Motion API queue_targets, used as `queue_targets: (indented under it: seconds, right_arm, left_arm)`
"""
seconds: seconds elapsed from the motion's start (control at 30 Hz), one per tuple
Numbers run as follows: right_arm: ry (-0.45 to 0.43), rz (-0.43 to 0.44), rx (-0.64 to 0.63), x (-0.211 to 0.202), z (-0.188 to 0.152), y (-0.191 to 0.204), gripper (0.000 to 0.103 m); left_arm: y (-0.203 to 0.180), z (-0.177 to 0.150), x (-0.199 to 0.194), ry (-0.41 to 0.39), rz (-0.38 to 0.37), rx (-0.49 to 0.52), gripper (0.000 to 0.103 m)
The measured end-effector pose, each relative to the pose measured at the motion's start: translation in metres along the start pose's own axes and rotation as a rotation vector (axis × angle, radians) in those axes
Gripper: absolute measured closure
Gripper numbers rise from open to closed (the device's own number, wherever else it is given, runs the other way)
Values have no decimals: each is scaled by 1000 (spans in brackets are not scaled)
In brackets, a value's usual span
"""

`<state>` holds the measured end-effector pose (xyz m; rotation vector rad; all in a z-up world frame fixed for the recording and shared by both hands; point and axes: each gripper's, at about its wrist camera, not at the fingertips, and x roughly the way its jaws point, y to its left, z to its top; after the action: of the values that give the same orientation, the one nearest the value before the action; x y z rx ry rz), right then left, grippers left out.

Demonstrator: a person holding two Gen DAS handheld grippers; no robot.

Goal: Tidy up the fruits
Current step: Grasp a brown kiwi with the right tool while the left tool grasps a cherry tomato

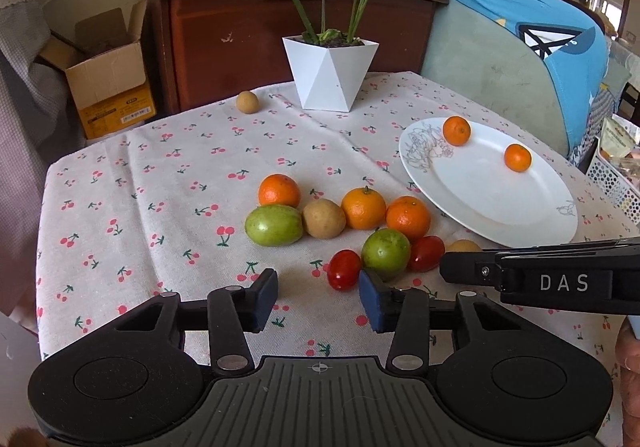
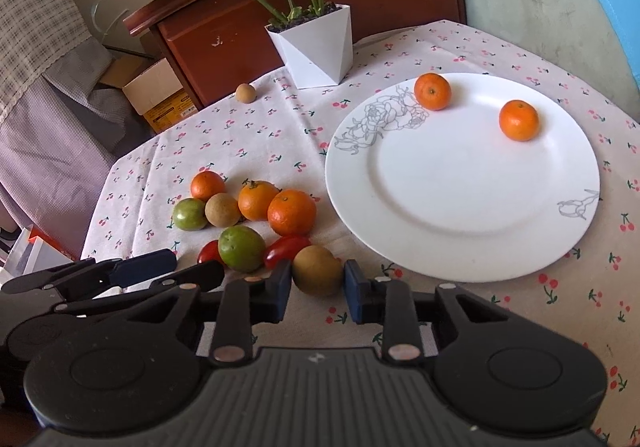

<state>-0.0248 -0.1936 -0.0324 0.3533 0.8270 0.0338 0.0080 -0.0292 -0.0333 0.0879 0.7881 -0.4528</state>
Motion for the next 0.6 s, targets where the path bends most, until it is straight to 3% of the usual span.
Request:
queue_targets:
  seconds: [0.23,0.47,0.6]
  right_arm:
    - [2,2,13,0,1,-1,75]
    - [1,5,17,0,2,-2,75]
    - [1,7,17,0,2,-1,75]
  left_arm:
    - [-3,1,4,-25,-11,14,63]
    - [-10,0,7,-33,-34,45,83]
    - [-12,-1,6,-33,-38,56,87]
